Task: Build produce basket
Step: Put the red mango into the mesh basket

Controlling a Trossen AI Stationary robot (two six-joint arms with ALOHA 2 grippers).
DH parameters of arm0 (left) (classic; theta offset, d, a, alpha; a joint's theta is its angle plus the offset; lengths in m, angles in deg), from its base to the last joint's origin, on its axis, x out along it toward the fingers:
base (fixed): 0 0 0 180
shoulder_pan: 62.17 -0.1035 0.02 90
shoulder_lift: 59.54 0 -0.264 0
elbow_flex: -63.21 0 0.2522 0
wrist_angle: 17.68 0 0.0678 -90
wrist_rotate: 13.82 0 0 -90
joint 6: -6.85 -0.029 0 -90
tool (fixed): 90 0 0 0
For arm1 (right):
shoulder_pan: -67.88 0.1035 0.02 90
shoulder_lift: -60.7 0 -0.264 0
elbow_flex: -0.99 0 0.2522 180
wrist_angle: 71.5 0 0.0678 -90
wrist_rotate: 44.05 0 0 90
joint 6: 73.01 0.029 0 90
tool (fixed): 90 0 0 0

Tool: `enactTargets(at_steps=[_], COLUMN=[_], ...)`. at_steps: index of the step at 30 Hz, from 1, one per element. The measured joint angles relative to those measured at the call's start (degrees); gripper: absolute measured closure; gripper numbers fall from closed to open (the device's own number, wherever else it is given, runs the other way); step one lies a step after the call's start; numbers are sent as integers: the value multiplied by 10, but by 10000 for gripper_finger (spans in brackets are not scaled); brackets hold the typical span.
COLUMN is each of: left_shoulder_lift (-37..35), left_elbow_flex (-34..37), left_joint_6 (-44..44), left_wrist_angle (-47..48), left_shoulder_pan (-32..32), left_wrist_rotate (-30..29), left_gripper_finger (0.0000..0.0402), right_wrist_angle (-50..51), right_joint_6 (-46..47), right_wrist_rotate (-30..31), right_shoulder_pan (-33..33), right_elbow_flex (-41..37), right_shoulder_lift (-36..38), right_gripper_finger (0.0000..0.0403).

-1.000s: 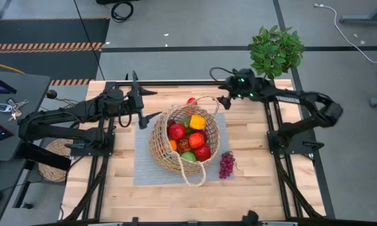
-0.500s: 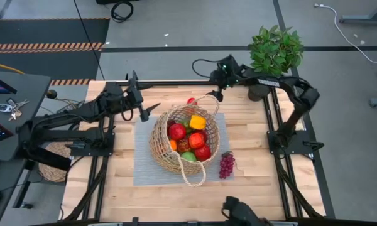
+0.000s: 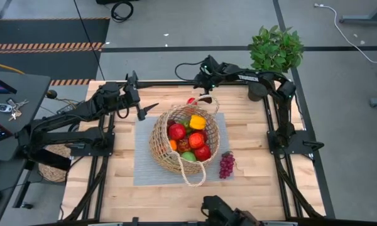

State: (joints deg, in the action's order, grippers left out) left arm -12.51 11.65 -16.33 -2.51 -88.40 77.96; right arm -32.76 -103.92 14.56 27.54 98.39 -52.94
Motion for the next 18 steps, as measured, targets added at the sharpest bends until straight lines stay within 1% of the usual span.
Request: enactTargets(at_steps=[4, 10, 16, 18], left_shoulder_lift=[0, 0, 0, 0], left_elbow_flex=[0, 0, 0, 0], left_joint_6=[0, 5, 19, 27], left_wrist_angle=[6, 6, 6, 5], left_shoulder_pan=[0, 1, 1, 1], left_wrist_rotate=[8, 8, 18, 22], left_gripper_finger=[4, 4, 4, 4], right_wrist_angle=[43, 54, 43, 39], right_joint_6=[-4, -4, -26, -28], right_wrist_rotate=[-8, -46, -40, -26], right_shoulder_pan=[17, 47, 74, 73], right_elbow_flex=[34, 46, 24, 20], right_shoulder_lift=[-7, -7, -6, -6], right_gripper_finger=[4, 4, 5, 4])
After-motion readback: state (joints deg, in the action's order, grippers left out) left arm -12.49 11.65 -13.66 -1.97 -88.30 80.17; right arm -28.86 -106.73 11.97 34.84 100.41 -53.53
